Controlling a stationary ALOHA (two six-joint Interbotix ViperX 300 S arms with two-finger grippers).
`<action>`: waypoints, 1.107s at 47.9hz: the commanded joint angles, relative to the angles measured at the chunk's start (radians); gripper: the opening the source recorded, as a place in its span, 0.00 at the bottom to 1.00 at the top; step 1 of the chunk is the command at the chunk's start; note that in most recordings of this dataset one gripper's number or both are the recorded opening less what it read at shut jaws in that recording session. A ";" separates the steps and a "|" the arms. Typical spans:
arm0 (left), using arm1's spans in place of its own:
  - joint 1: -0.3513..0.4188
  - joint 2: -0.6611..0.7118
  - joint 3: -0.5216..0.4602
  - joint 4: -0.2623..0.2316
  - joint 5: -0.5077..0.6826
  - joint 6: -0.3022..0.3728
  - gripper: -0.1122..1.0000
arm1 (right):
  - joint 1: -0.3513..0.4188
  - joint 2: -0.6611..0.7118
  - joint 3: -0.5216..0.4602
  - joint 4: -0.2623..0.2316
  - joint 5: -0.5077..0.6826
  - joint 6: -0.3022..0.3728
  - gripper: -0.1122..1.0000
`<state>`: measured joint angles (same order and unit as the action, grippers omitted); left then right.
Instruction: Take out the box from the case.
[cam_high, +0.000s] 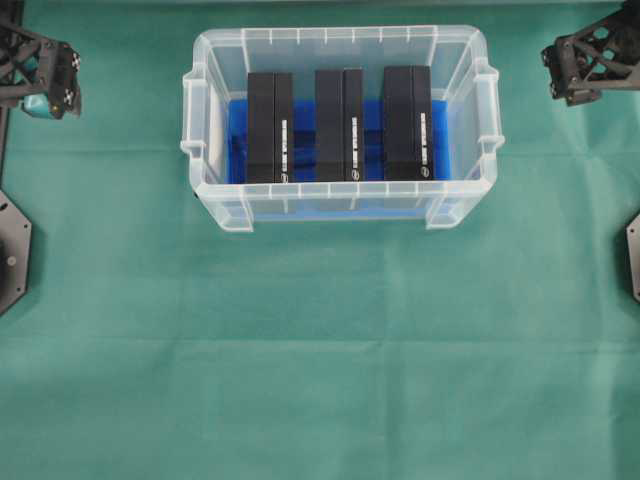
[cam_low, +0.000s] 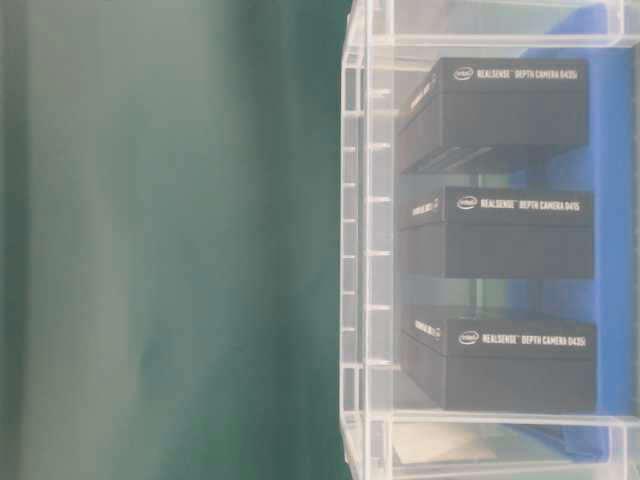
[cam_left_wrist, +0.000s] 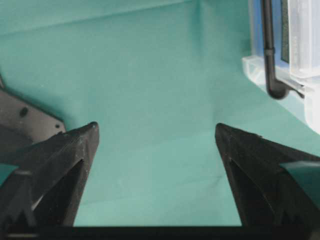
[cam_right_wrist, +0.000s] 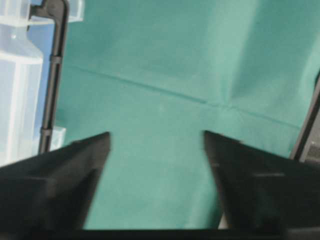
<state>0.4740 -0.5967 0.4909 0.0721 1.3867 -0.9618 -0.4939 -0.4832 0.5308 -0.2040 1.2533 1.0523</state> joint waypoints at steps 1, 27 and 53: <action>0.003 -0.005 -0.008 0.002 -0.003 -0.003 0.97 | -0.002 -0.011 -0.012 -0.006 0.015 0.003 0.92; 0.005 -0.006 -0.003 0.000 -0.006 -0.049 0.97 | -0.003 -0.009 -0.020 0.000 0.051 0.067 0.96; 0.005 -0.003 -0.002 0.002 -0.018 -0.055 0.97 | 0.002 0.025 -0.043 0.002 0.052 0.109 0.96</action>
<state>0.4740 -0.5967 0.5001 0.0721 1.3729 -1.0170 -0.4939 -0.4663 0.5200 -0.2010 1.3070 1.1520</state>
